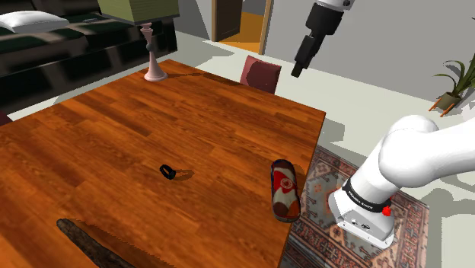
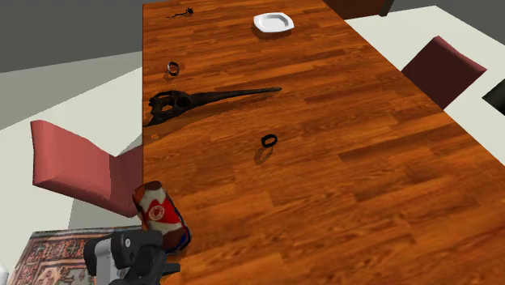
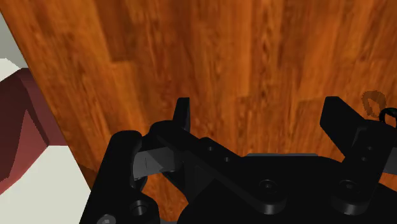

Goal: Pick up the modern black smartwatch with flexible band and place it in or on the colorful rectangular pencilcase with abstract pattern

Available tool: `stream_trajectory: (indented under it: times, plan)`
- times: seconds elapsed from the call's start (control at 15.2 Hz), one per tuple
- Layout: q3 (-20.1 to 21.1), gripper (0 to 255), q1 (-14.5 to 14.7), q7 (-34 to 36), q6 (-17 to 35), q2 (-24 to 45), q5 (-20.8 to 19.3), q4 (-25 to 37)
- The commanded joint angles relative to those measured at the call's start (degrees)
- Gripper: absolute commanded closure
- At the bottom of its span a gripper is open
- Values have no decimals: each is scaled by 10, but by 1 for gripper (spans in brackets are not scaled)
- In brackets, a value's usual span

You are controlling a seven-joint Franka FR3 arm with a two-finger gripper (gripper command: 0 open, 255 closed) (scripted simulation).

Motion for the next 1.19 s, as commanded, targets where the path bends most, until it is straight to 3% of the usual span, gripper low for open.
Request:
stream_trajectory:
  times: [0.0, 0.66, 1.12]
  plan:
    - [0, 0, 0, 0, 0, 0, 0, 0]
    - [116, 0, 36, 100, 140, 97, 51, -18]
    - [201, 0, 43, 178, 235, 206, 51, 14]
